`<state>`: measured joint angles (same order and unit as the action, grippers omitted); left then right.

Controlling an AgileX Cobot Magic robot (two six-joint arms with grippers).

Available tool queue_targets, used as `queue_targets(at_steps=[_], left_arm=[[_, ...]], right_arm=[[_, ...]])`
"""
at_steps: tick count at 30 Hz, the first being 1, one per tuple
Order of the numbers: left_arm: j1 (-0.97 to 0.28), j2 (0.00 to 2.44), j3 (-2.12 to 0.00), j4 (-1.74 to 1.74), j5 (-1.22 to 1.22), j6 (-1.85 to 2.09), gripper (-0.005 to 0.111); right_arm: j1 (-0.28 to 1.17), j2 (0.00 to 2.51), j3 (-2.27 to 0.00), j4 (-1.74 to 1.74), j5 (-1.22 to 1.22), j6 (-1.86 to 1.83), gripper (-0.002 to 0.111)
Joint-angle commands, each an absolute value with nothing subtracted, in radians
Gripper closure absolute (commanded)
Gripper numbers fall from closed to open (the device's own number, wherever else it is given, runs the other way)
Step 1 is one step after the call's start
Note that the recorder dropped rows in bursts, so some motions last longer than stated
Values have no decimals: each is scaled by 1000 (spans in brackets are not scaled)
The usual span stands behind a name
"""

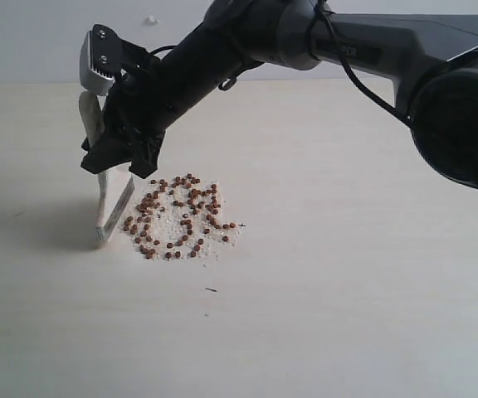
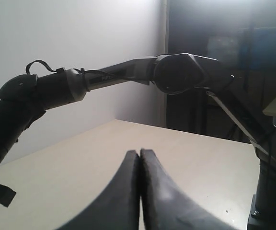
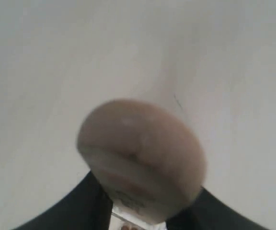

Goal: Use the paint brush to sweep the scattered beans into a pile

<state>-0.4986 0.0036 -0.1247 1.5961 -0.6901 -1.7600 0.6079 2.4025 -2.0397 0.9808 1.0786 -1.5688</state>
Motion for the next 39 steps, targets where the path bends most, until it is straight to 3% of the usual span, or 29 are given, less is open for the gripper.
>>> queue_targets(at_steps=[1, 14, 32, 39], left_arm=[[-498, 0, -117, 1597, -691, -1762, 107], [-498, 0, -117, 1597, -691, -1762, 107], [-498, 0, -117, 1597, -691, -1762, 107], [-498, 0, -117, 1597, -691, -1762, 107]], right_arm=[[569, 2408, -2040, 912, 1136, -1491, 108], [504, 2328, -2040, 885, 1220, -1444, 108], [504, 2389, -2040, 1048, 733, -1413, 108], [504, 2414, -2040, 1030, 748, -1354, 108]])
